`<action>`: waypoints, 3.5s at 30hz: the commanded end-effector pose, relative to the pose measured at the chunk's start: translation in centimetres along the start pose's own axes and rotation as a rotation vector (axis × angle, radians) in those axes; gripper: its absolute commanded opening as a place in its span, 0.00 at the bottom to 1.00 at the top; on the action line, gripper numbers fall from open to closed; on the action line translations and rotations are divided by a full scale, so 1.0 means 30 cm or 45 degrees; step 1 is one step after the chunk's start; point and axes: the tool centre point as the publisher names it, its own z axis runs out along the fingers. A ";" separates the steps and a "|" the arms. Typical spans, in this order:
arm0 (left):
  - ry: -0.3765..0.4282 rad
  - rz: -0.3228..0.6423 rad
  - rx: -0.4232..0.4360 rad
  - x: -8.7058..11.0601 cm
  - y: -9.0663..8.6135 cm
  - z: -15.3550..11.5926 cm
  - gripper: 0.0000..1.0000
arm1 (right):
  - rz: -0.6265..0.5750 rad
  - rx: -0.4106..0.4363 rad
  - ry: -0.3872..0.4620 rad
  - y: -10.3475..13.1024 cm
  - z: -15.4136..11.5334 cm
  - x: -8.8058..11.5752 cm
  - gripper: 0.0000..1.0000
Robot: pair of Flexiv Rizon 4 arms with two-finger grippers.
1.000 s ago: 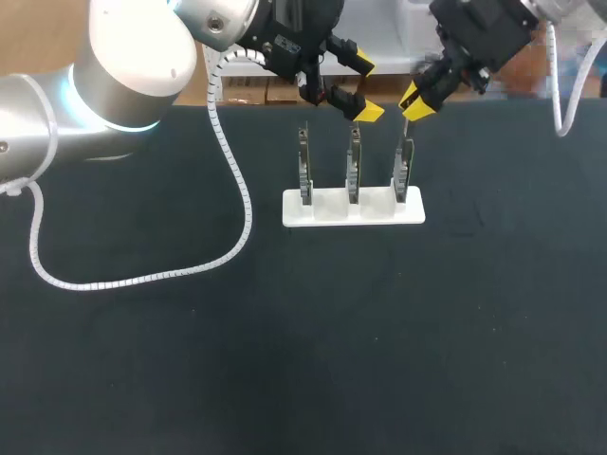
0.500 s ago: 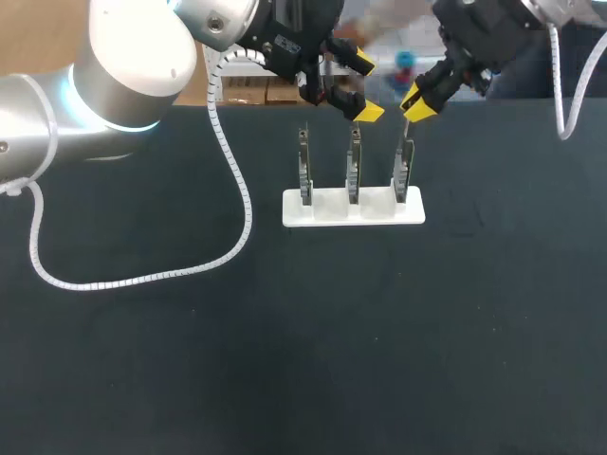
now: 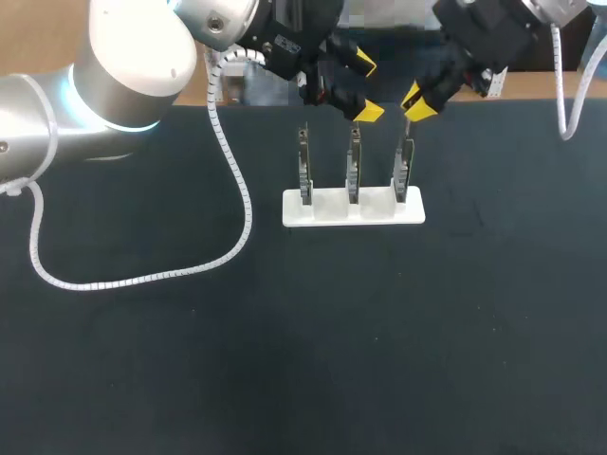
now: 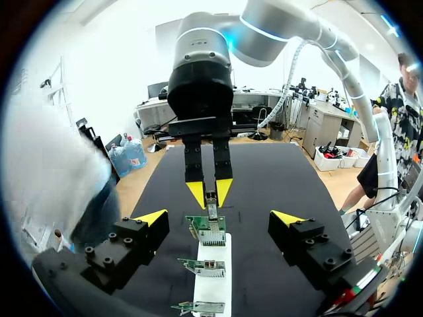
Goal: Pick up the optical module with the left hand, and insert it into the network port with the right hand.
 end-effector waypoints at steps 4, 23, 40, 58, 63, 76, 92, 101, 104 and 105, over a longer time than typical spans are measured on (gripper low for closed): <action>0.010 -0.004 0.003 -0.005 0.004 -0.001 1.00 | 0.009 0.004 0.010 0.017 0.015 -0.003 0.00; 0.010 -0.004 0.003 -0.005 0.004 -0.001 1.00 | 0.009 0.005 -0.018 0.005 0.016 -0.007 0.00; 0.010 -0.004 0.003 -0.005 0.004 -0.001 1.00 | 0.025 0.053 -0.016 0.005 0.006 -0.021 0.00; 0.010 -0.004 0.003 -0.005 0.004 -0.001 1.00 | 0.050 0.017 -0.021 0.006 0.024 0.014 0.00; 0.010 -0.004 0.003 -0.005 0.004 -0.001 1.00 | 0.042 0.021 -0.017 0.003 0.016 0.010 0.00; 0.010 -0.004 0.003 -0.005 0.004 -0.001 1.00 | 0.029 0.025 -0.030 0.017 0.034 0.029 0.00; 0.010 -0.004 0.003 -0.005 0.004 -0.001 1.00 | 0.008 0.025 -0.065 0.017 0.070 0.048 0.02; 0.010 -0.004 0.003 -0.005 0.004 -0.001 1.00 | 0.010 0.050 -0.091 0.034 0.052 0.038 1.00; 0.010 -0.004 0.003 -0.005 0.004 -0.001 1.00 | -0.013 0.056 -0.099 0.037 0.036 0.015 1.00; 0.010 -0.004 0.003 -0.005 0.004 -0.001 1.00 | -0.019 0.063 -0.102 0.038 0.030 0.007 1.00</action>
